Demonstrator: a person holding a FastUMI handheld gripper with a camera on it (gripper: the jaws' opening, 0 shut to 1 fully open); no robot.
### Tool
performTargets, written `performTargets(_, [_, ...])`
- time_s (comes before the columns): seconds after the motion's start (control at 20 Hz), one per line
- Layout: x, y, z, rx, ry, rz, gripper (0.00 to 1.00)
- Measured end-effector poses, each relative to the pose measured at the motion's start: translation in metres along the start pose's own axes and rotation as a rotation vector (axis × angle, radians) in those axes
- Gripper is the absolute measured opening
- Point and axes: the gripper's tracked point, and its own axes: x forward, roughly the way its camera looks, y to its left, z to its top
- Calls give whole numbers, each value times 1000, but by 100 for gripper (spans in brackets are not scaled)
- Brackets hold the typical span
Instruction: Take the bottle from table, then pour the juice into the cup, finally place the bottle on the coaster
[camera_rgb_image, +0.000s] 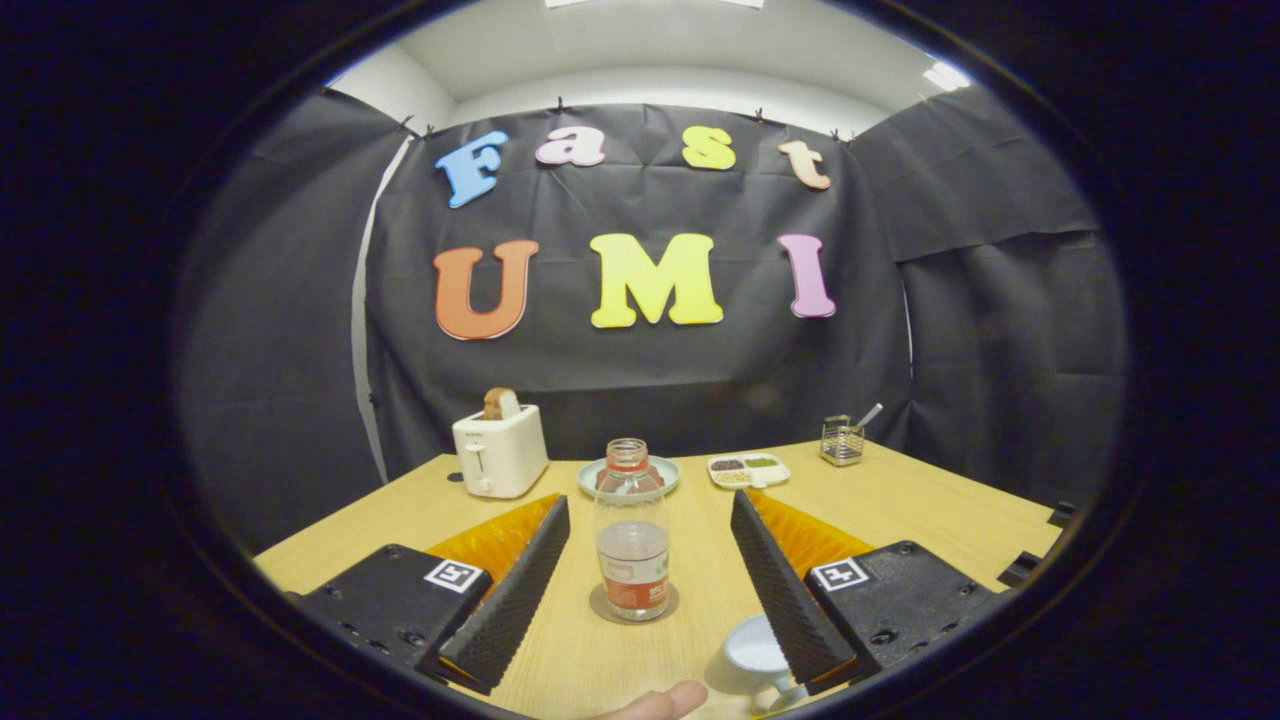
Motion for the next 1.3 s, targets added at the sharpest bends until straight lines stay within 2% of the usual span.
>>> performTargets(0.3, [-69,-1,44,-85,-28,51,100])
performTargets(0.45, [-102,-5,55,-60,-9,70,100])
performTargets(0.55, [-122,-12,69,-36,-7,65,100])
performTargets(0.75, [-164,-32,97,-68,-52,23,100])
performTargets(0.9, [-191,-42,103,-62,-71,9,100])
performTargets(1.3, [-220,-47,109,-52,-74,-3,100])
